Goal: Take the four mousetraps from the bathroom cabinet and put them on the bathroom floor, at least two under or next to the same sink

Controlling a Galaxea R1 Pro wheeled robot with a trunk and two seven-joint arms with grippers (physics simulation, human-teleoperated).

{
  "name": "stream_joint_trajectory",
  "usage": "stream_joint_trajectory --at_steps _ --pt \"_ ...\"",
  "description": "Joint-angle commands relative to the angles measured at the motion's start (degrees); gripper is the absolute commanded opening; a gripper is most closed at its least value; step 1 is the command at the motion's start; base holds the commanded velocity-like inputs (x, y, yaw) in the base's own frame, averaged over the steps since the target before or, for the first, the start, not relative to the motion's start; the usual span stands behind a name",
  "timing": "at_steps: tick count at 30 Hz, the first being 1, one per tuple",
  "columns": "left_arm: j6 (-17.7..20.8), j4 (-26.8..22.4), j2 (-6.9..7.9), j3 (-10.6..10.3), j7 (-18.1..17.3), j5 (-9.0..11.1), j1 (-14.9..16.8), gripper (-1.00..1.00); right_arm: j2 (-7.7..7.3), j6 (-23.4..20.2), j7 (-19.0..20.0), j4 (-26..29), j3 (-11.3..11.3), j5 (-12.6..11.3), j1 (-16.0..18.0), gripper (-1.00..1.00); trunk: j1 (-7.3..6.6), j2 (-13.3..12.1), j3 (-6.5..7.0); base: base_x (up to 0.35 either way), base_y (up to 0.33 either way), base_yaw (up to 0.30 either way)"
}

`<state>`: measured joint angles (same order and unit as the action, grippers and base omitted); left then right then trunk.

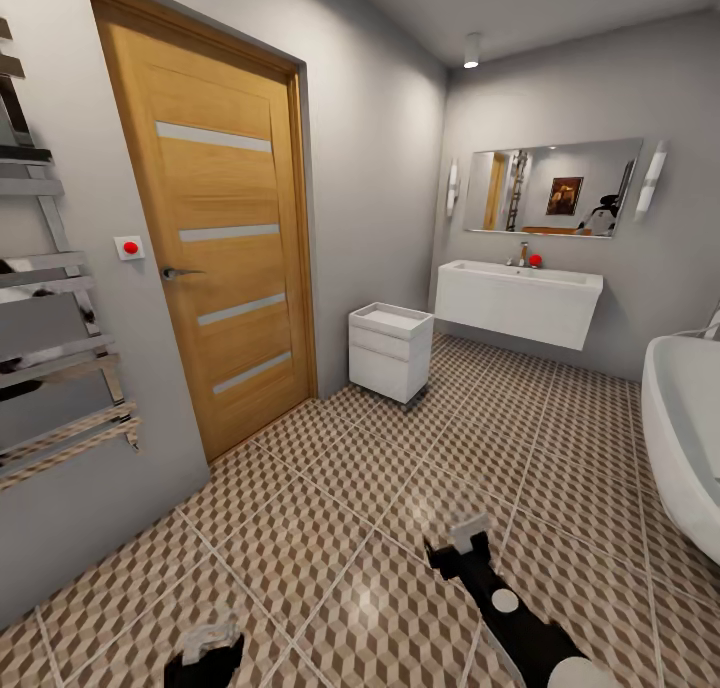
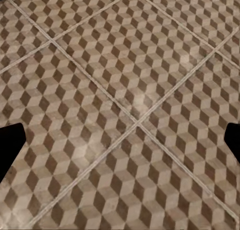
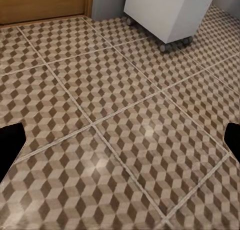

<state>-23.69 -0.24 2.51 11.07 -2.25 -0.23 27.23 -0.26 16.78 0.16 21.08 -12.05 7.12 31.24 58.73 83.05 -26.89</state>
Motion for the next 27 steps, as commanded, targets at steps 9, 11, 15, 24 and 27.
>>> stream_joint_trajectory --at_steps 9,11,15,24,27 --pt "-6.27 1.61 1.82 0.53 -0.31 0.27 -2.54 1.00 -0.09 7.63 -0.09 -6.14 0.22 0.43 -3.26 1.00 0.00 0.03 -0.04 0.000 0.000 0.000" --pt "-6.24 -4.57 1.80 0.47 -0.32 0.21 -2.59 1.00 -0.09 8.04 -0.19 -6.39 0.20 0.38 -3.36 1.00 0.00 0.03 -0.04 0.000 0.000 0.000" --pt "-6.13 -8.69 1.78 0.32 -0.39 0.20 -2.61 1.00 -0.10 8.14 -0.23 -6.62 0.21 0.29 -3.43 1.00 0.00 0.03 -0.04 0.000 0.000 0.000" --pt "-9.57 -2.96 1.80 0.14 -0.98 0.24 -2.62 1.00 -0.10 9.02 -0.25 -6.76 0.19 0.35 -3.52 1.00 0.00 0.03 -0.04 0.000 0.000 0.000" --pt "-9.83 -2.50 1.73 0.14 -1.00 0.28 -2.62 1.00 -0.10 9.18 -0.25 -6.76 0.19 0.35 -3.59 1.00 0.00 0.03 -0.04 0.000 0.000 0.000"
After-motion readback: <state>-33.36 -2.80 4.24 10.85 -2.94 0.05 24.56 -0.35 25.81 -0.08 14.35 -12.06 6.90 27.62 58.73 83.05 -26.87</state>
